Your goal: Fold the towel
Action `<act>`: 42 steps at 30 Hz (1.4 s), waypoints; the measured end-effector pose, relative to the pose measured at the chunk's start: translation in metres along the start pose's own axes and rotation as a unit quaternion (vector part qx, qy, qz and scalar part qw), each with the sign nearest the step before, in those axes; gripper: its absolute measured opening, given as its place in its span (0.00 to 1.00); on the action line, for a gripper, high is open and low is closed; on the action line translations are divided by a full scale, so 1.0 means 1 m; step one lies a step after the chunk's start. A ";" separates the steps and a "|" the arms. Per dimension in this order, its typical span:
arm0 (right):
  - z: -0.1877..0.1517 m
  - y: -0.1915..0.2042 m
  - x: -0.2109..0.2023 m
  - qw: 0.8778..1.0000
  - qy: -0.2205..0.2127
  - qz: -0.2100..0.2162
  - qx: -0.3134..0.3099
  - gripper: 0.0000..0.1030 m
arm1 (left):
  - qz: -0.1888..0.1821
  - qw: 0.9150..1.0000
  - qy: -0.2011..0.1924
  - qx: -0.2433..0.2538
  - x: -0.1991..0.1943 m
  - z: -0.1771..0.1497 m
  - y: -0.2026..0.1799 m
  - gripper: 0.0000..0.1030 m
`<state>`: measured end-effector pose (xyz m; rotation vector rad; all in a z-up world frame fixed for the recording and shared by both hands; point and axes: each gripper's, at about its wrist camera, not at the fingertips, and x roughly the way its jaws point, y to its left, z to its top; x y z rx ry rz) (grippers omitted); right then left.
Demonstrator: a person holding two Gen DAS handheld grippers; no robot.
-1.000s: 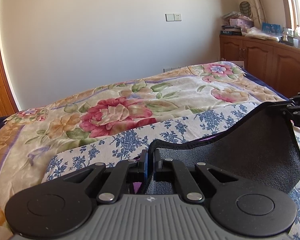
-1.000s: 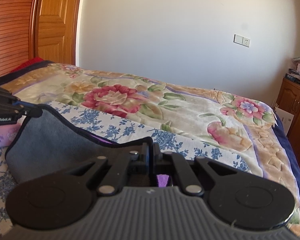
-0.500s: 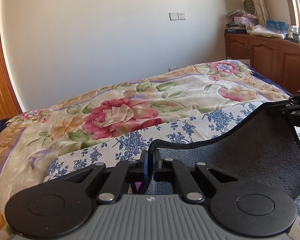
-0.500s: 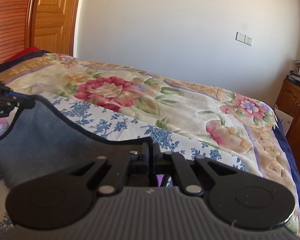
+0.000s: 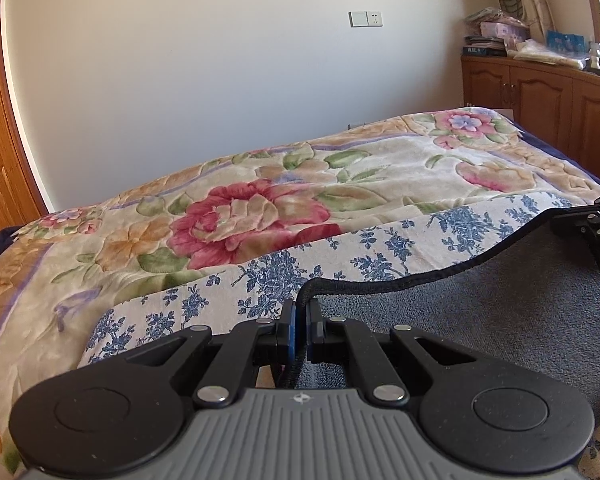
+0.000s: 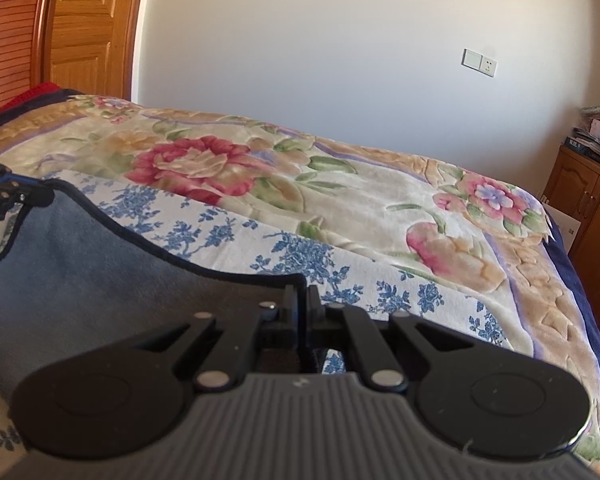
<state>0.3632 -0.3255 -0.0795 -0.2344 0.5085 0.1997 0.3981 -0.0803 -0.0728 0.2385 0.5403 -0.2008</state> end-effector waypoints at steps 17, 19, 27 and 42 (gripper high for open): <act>-0.015 -0.002 0.017 1.000 0.019 0.000 0.004 0.04 | 0.002 1.000 0.014 0.000 0.020 -0.014 -0.005 0.06; -0.015 -0.002 0.018 1.000 0.019 0.000 0.005 0.04 | 0.003 1.000 0.015 0.001 0.019 -0.014 -0.006 0.06; -0.020 -0.002 0.022 1.000 0.026 0.002 0.006 0.04 | 0.002 1.000 0.021 0.006 0.026 -0.017 -0.007 0.06; -0.012 -0.001 -0.009 1.000 0.021 0.007 0.017 0.56 | -0.007 1.000 0.016 -0.013 0.005 -0.012 -0.014 0.73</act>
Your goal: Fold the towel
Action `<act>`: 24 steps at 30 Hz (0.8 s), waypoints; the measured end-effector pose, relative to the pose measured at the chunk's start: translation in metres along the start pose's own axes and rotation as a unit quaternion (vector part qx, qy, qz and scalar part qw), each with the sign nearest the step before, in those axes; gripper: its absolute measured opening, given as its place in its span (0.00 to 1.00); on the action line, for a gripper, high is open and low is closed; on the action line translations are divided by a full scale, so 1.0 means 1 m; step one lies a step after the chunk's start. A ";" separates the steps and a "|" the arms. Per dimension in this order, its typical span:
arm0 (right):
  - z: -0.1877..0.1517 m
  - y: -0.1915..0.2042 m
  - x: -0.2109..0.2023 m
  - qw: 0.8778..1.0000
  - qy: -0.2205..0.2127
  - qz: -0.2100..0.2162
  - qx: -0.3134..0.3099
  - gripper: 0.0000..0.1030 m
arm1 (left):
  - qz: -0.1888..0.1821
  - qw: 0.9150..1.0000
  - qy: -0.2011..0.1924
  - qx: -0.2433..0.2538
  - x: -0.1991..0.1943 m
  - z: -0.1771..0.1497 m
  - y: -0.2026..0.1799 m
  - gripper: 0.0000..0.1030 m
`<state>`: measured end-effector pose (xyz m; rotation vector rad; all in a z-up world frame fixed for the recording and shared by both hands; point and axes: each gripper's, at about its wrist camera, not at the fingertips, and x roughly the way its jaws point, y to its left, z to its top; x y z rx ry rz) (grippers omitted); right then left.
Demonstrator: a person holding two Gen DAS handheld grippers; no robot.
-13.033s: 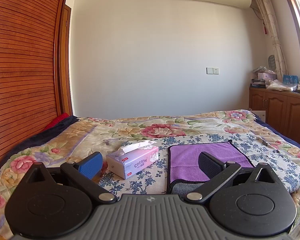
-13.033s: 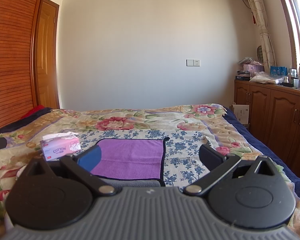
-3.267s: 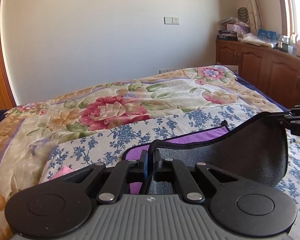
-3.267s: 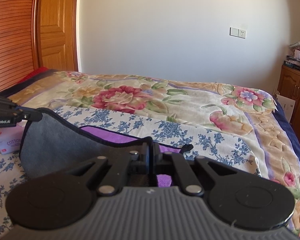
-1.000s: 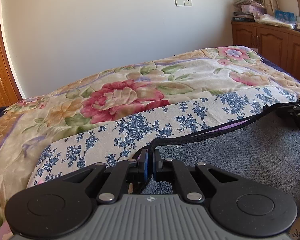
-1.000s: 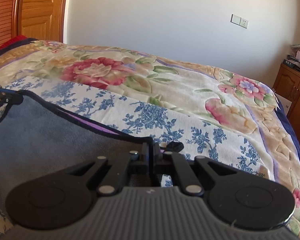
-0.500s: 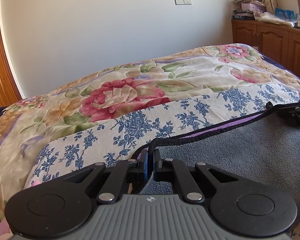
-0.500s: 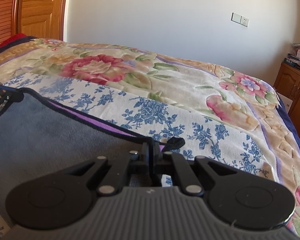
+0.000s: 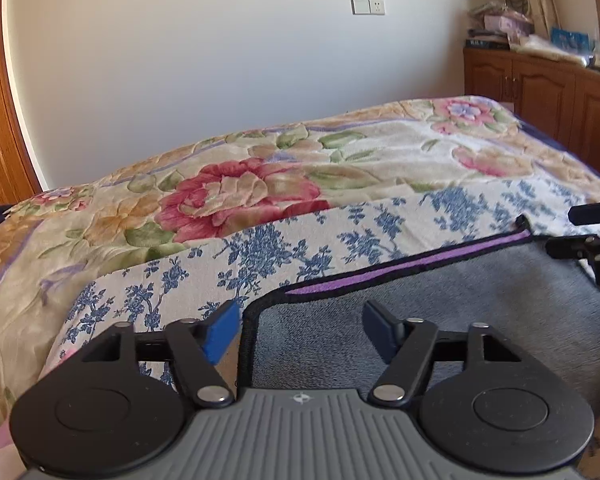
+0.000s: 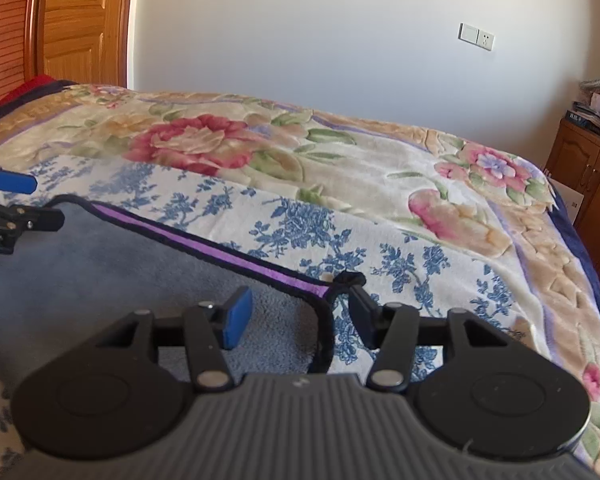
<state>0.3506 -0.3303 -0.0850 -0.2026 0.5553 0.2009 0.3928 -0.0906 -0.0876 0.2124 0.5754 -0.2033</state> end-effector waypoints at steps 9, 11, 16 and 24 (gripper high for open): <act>0.014 0.005 -0.051 1.000 -0.019 0.013 0.019 0.59 | -0.001 1.000 -0.022 -0.006 -0.059 0.019 -0.005 0.88; 0.016 0.007 -0.061 0.999 -0.024 0.016 0.023 0.59 | -0.002 1.000 -0.026 -0.012 -0.073 0.021 -0.004 0.88; 0.021 0.015 -0.082 0.999 -0.034 0.019 0.023 0.59 | -0.001 0.999 -0.037 -0.010 -0.103 0.027 -0.007 0.90; 0.015 0.028 -0.108 0.998 -0.041 0.024 0.032 0.59 | 0.003 0.999 -0.043 -0.006 -0.137 0.024 -0.010 0.92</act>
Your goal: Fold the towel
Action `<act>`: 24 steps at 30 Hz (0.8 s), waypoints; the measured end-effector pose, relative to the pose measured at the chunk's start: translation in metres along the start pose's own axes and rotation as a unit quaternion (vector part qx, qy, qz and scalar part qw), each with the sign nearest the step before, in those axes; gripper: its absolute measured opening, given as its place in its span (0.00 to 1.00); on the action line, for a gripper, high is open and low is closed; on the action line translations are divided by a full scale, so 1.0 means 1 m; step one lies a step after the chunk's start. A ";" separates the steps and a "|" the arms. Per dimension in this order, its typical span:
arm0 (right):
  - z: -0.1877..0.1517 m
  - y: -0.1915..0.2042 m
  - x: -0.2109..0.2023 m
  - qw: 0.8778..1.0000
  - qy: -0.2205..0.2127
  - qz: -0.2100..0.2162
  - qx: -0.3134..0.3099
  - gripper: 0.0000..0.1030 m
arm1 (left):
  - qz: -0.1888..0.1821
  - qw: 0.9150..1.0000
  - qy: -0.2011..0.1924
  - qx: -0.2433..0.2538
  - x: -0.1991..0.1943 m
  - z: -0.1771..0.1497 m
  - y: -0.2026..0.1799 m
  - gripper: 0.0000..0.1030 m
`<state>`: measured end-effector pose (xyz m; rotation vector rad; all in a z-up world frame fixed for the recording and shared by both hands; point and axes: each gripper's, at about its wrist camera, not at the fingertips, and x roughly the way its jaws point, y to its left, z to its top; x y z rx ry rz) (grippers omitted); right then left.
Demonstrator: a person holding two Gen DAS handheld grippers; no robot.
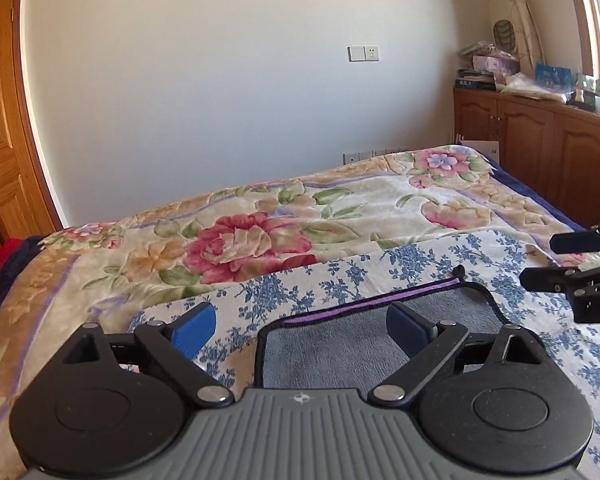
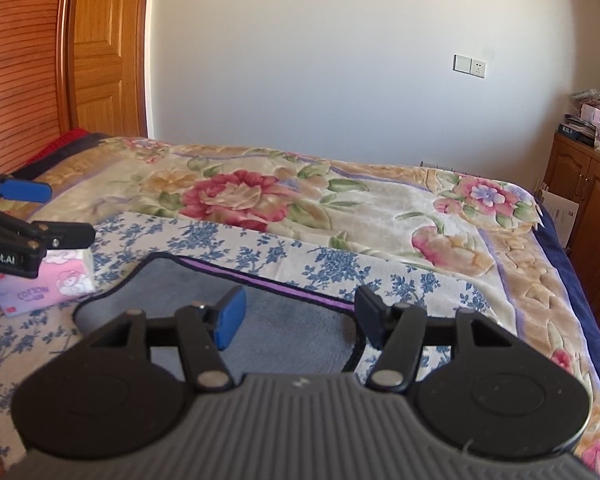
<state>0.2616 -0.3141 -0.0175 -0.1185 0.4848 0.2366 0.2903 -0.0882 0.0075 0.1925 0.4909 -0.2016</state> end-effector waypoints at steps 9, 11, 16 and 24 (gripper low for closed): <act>-0.008 0.011 -0.028 1.000 -0.004 0.001 0.010 0.59 | 0.004 1.000 0.006 0.005 -0.033 -0.013 -0.003 0.93; -0.011 0.013 -0.035 1.000 -0.008 0.001 0.014 0.59 | 0.007 1.000 0.008 0.008 -0.040 -0.015 -0.003 0.95; -0.017 0.018 -0.051 1.000 -0.010 0.001 0.022 0.59 | 0.008 1.000 0.006 0.009 -0.059 -0.020 -0.004 0.98; -0.021 0.020 -0.076 0.999 -0.015 -0.003 0.031 0.59 | 0.006 1.000 0.009 0.011 -0.084 -0.030 -0.008 1.00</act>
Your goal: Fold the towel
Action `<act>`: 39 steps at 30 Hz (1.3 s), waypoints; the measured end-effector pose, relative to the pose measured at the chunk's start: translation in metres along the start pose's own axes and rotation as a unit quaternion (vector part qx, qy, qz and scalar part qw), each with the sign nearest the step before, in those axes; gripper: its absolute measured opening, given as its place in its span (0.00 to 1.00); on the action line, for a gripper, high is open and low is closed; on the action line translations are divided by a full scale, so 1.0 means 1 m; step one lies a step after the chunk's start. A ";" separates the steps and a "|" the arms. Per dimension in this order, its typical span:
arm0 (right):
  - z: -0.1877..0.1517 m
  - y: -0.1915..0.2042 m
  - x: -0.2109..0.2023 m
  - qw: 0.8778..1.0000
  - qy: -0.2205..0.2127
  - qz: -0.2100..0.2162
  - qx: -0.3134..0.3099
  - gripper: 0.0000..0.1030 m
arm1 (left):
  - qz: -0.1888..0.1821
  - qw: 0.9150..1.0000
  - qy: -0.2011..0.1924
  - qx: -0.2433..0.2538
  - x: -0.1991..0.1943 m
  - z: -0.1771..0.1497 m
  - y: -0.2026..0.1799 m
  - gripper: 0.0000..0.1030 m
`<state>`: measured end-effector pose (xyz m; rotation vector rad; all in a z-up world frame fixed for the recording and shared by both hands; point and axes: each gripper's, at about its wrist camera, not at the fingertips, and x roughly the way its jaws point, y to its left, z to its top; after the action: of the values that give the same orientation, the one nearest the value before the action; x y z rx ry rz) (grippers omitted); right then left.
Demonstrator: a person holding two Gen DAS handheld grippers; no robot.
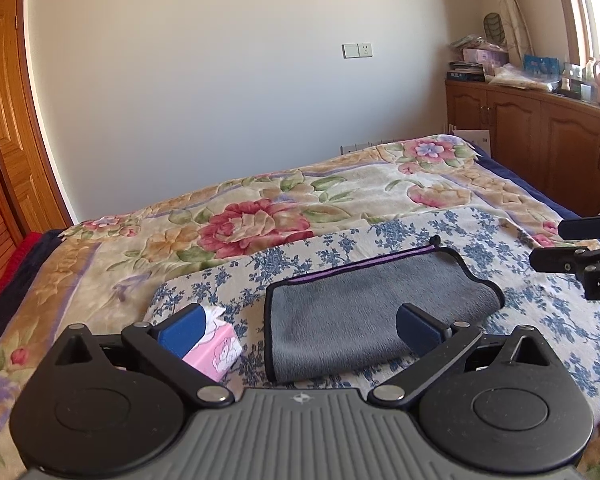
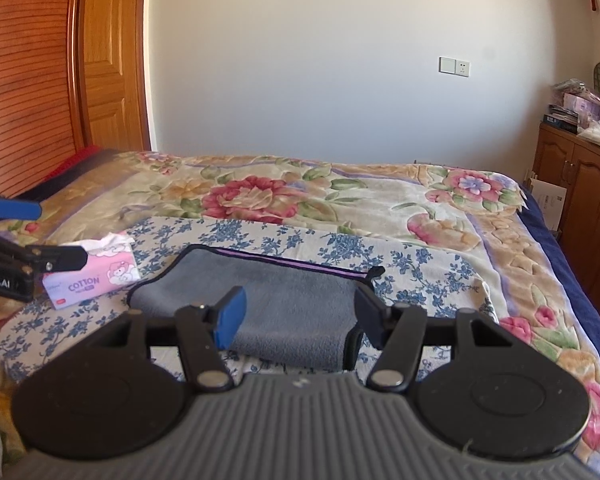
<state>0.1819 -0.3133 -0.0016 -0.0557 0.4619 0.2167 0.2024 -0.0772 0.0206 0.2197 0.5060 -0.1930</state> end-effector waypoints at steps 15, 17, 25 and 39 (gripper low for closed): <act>-0.008 0.005 -0.046 1.000 -0.018 -0.012 0.006 0.63 | 0.007 1.000 -0.003 -0.019 -0.050 -0.011 -0.001 1.00; -0.009 0.006 -0.052 1.000 -0.021 -0.012 0.005 0.63 | 0.009 1.000 -0.003 -0.021 -0.056 -0.012 -0.003 1.00; -0.016 0.006 -0.072 0.999 -0.032 -0.014 0.013 0.82 | 0.012 0.999 -0.013 -0.036 -0.078 -0.015 -0.009 1.00; -0.027 0.015 -0.095 0.999 -0.044 -0.017 0.009 1.00 | 0.018 0.998 -0.024 -0.057 -0.104 -0.041 -0.008 1.00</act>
<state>0.0839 -0.3199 0.0166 -0.0352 0.3742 0.1808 0.0929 -0.0607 0.0366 0.1122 0.4645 -0.1328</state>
